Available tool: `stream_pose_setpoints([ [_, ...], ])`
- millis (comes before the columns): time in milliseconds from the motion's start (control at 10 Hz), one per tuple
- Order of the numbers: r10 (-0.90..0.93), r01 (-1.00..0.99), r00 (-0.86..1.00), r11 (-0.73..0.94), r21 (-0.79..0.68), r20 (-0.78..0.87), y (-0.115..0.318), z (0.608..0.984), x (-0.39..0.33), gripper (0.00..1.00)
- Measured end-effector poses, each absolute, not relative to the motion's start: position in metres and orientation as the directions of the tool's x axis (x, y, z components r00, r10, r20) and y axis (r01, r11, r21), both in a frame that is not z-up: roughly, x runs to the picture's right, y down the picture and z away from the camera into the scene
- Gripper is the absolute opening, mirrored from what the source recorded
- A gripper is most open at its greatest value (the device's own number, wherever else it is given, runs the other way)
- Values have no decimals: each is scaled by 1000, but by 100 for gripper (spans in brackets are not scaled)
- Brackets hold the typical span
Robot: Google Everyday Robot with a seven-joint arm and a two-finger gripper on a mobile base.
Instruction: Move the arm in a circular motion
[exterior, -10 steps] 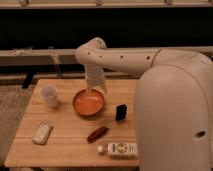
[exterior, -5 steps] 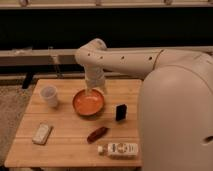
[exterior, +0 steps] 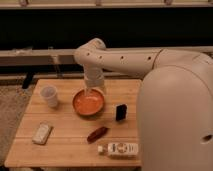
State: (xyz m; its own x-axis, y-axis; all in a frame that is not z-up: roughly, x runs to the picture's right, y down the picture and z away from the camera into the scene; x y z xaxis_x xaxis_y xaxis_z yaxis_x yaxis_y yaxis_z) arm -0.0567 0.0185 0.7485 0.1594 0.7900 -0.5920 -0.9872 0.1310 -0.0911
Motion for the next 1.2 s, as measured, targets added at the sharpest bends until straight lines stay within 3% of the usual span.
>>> stream_pose_setpoints([
  [1200, 790, -980, 197, 150, -127, -580, 28, 737, -70, 65],
])
